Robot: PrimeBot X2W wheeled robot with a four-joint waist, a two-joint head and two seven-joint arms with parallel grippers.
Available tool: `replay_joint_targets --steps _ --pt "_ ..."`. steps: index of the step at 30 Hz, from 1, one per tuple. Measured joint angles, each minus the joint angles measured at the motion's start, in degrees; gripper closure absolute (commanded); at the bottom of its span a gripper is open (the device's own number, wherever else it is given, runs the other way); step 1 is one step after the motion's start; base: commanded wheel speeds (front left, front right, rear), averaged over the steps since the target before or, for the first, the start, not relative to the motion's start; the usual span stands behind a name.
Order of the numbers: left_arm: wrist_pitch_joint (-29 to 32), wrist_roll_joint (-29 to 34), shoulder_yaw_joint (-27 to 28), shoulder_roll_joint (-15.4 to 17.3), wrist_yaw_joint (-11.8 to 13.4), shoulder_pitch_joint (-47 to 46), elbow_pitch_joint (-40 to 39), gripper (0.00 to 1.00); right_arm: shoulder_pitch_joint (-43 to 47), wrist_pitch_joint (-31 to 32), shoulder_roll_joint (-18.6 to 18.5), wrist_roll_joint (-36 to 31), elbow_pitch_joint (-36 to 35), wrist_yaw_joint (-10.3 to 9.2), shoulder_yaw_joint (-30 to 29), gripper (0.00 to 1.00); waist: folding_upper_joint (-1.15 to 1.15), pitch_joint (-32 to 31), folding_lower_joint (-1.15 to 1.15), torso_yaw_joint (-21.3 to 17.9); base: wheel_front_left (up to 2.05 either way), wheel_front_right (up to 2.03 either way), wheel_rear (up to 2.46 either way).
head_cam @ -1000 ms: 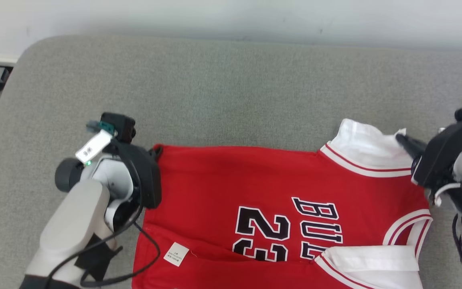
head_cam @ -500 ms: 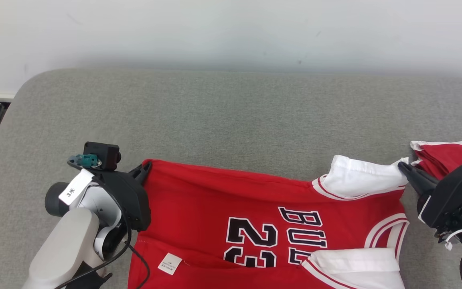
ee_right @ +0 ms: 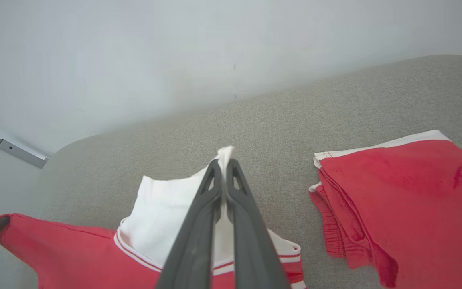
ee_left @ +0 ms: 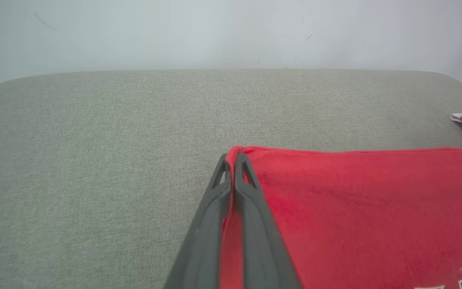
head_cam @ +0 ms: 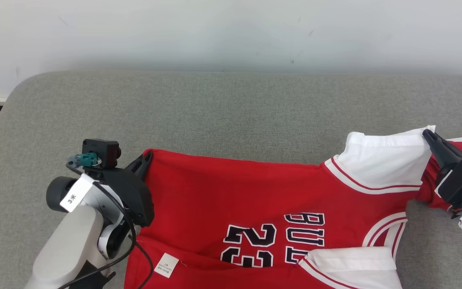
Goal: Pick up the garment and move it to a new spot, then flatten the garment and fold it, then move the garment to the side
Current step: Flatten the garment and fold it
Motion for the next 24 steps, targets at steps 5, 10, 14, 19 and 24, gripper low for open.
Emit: replay_joint_targets --steps 5,10,14,19,24 --pt "-0.5 0.7 -0.1 -0.2 0.9 0.0 0.2 1.00 -0.1 0.4 0.3 0.0 1.0 0.02 1.3 1.00 0.00 0.4 0.00 0.2 0.00 0.00 0.00" --pt "-1.1 2.3 -0.1 0.3 2.6 0.0 0.3 1.00 1.1 1.9 0.3 0.3 1.2 1.25 2.8 1.00 0.01 0.8 0.00 0.5 0.00 0.00 0.00" --pt "-2.1 2.5 -0.5 0.5 2.6 1.1 -0.5 1.00 3.8 3.9 -0.1 2.0 0.4 3.20 3.7 1.00 0.01 0.8 0.00 0.8 0.00 0.00 0.00" --pt "-3.6 2.7 -1.1 1.2 2.5 5.2 -1.9 1.00 9.6 6.4 -1.2 4.8 -2.7 4.74 3.4 1.00 0.01 0.4 0.00 1.1 0.00 0.00 0.00" --pt "-5.2 2.6 -1.2 2.0 2.4 8.4 -3.0 1.00 15.2 8.6 -1.5 7.7 -6.4 5.19 2.3 1.00 0.00 -0.1 0.00 1.3 0.00 0.00 0.00"
